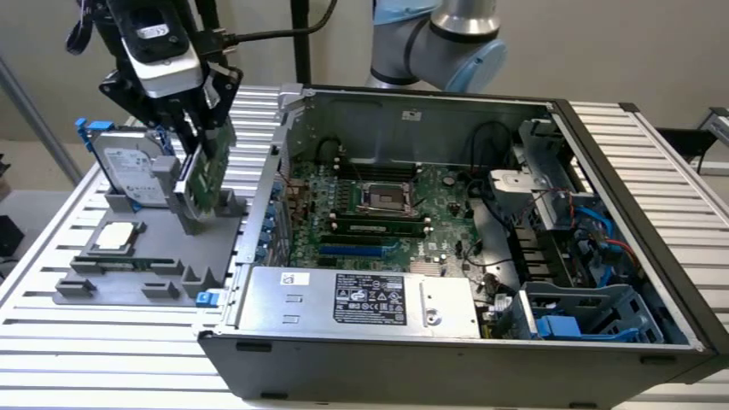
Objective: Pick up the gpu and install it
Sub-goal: 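Pick up the gpu and move the gpu toward the slot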
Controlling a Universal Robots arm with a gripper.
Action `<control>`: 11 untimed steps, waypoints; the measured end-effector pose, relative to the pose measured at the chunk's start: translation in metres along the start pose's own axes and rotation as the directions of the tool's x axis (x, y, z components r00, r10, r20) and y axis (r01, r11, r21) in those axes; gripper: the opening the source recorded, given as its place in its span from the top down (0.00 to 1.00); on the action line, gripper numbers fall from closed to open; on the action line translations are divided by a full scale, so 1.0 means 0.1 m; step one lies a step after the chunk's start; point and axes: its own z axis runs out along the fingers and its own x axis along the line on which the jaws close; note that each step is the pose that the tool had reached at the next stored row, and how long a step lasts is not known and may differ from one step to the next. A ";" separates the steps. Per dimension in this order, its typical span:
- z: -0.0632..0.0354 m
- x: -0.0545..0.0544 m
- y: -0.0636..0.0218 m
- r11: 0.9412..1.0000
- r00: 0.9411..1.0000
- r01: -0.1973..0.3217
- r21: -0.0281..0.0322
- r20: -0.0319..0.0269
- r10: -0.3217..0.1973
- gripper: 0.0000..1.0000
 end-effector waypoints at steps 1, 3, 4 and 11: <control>-0.042 -0.04 0.000 1.000 1.000 0.000 0.000 0.000 0.000 0.73; -0.131 -0.12 -0.002 1.000 1.000 0.000 0.000 -0.002 0.000 0.73; -0.173 -0.16 -0.003 1.000 1.000 0.000 0.000 -0.002 0.000 0.73; -0.468 -0.50 -0.037 1.000 1.000 0.000 0.000 -0.008 0.000 0.73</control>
